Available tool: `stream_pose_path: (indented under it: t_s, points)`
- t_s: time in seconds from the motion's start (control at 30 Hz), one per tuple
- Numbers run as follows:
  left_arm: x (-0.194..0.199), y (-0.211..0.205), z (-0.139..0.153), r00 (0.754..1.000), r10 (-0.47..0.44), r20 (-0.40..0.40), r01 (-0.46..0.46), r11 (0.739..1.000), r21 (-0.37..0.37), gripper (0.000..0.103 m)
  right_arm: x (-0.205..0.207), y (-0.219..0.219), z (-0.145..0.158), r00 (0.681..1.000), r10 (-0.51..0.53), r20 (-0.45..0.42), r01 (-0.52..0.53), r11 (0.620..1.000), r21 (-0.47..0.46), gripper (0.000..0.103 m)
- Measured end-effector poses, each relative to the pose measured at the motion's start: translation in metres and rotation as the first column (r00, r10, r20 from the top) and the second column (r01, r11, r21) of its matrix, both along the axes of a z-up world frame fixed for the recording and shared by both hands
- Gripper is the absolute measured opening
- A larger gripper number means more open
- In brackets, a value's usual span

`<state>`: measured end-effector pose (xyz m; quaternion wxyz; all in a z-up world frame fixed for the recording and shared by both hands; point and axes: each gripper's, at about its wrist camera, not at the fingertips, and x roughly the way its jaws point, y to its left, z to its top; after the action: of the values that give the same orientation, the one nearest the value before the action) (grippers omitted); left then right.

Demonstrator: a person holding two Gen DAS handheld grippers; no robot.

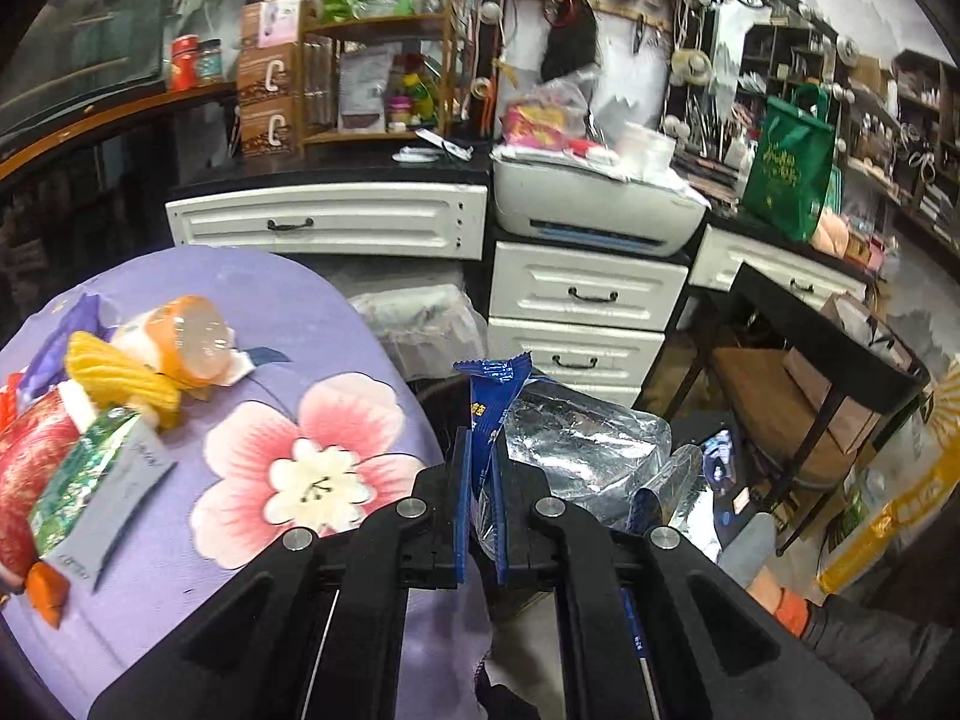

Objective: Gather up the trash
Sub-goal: 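Carry both items to the black bin and open both tools over it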

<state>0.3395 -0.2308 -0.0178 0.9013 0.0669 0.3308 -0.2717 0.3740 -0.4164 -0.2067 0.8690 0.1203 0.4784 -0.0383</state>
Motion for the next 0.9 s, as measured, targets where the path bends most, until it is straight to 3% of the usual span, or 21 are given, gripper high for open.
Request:
stream_pose_path:
  t_s: [0.27, 0.53, 0.73, 0.9]
  points:
    - [0.018, -0.048, -0.026, 0.999, -0.021, -0.041, 0.025, 0.995, 0.097, 0.007, -0.040, -0.044, 0.024, 0.992, -0.113, 0.049, 0.116, 0.991, -0.061, 0.043]
    - [0.038, -0.103, -0.074, 0.994, -0.009, -0.107, 0.031, 0.978, 0.206, 0.007, -0.094, -0.087, 0.052, 0.966, -0.238, 0.096, 0.247, 0.965, -0.093, 0.045]
    - [0.055, -0.128, -0.104, 0.994, 0.027, -0.101, 0.002, 0.960, 0.281, 0.007, -0.125, -0.096, 0.060, 0.961, -0.250, 0.116, 0.261, 0.962, -0.085, 0.045]
    - [0.067, -0.135, -0.122, 0.989, 0.051, -0.135, -0.009, 0.955, 0.295, 0.008, -0.132, -0.086, 0.067, 0.964, -0.228, 0.135, 0.241, 0.967, -0.088, 0.046]
